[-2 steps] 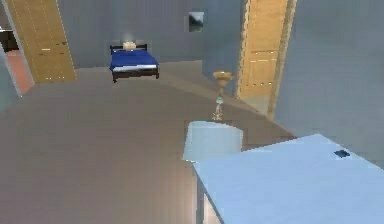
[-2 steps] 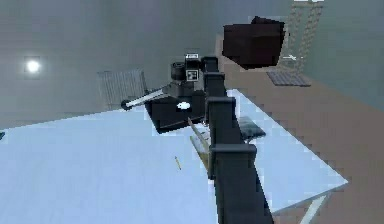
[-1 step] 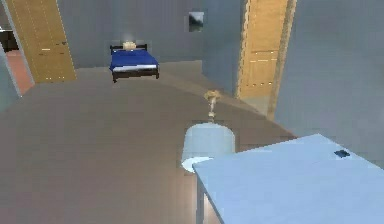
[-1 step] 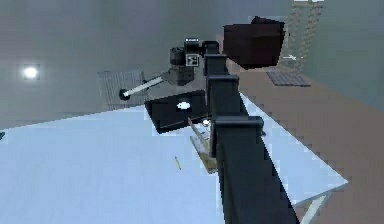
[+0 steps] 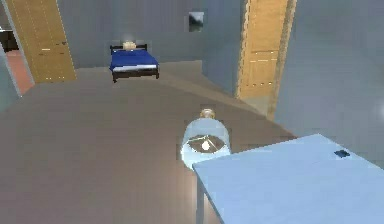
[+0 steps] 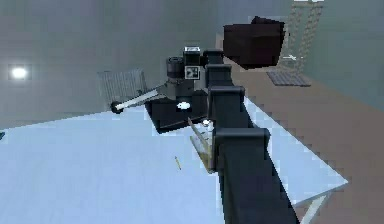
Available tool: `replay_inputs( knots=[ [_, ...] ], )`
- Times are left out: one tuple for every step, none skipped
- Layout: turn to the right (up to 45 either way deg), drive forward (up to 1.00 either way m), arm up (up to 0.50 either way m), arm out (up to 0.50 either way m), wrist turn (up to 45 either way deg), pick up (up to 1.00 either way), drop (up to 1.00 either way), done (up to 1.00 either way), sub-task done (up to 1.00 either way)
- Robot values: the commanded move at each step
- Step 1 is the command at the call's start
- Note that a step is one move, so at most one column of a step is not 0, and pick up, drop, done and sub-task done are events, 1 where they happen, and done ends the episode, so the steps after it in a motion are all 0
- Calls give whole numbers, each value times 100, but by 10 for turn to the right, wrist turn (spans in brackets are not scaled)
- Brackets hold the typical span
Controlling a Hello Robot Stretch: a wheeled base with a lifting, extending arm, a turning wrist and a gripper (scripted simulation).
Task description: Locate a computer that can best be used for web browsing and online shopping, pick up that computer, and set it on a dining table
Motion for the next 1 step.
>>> replay_inputs(
  knots=[
    [0, 0, 0, 0, 0, 0, 0, 100, 0]
  ],
)
